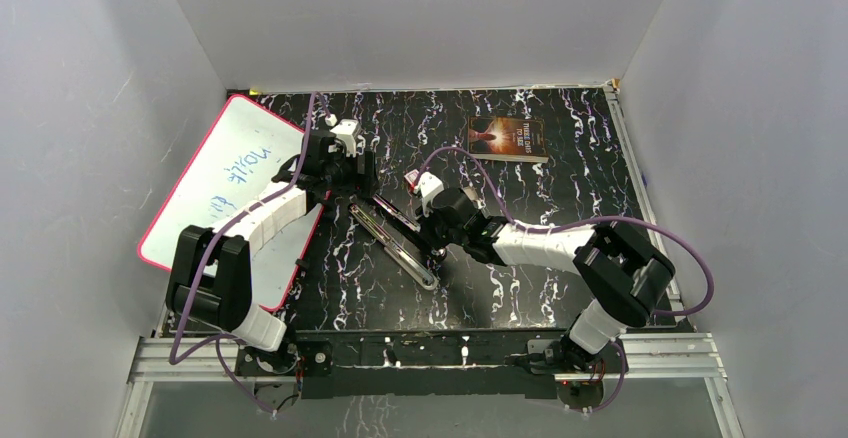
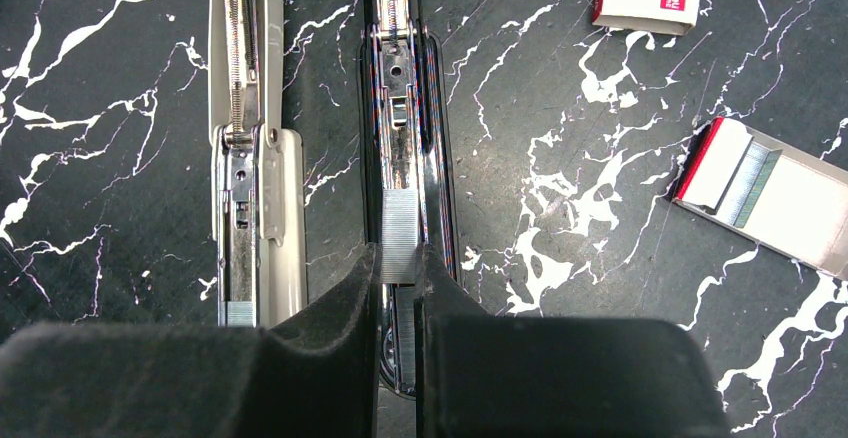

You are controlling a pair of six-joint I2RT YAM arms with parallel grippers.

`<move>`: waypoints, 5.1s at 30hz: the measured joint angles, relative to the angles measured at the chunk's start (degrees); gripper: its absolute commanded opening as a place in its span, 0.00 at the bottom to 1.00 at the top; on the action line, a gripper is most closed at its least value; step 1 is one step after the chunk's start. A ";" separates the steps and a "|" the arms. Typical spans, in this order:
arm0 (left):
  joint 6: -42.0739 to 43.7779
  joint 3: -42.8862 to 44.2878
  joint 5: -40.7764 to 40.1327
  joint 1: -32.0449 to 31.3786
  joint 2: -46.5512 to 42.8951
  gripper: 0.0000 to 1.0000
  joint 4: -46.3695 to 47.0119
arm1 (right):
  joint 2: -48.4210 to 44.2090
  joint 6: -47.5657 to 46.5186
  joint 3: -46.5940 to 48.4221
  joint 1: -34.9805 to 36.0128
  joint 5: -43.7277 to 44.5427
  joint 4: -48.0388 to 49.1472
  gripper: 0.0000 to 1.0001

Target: Load the staples into the stapler

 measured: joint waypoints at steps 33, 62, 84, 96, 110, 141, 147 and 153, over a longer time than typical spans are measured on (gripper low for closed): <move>0.00 0.00 0.00 0.00 0.00 0.81 0.00 | 0.24 1.01 0.52 0.15 0.68 -0.90 0.00; 0.00 0.00 0.00 -0.02 0.00 0.81 0.00 | 0.52 1.42 1.22 0.20 1.25 -2.25 0.00; 0.00 0.00 0.02 -0.02 0.00 0.81 0.00 | 1.81 1.42 4.35 0.22 1.29 -6.51 0.00; 0.00 0.00 0.02 0.00 0.00 0.81 0.00 | 2.93 1.16 7.10 0.22 1.25 -10.32 0.00; 0.00 0.00 0.02 -0.02 0.00 0.81 0.00 | 5.73 -1.22 12.13 0.20 -0.11 -16.61 0.02; 0.02 0.00 0.02 -0.02 0.00 0.81 0.00 | 6.84 -1.75 14.82 0.20 -0.96 -20.52 0.37; 0.04 0.00 0.02 -0.02 0.00 0.81 0.00 | 6.12 -1.20 13.99 0.09 -1.20 -18.80 0.46; 0.02 0.00 0.00 -0.02 0.00 0.82 0.00 | 1.77 0.00 11.10 -1.05 -1.38 -15.63 0.46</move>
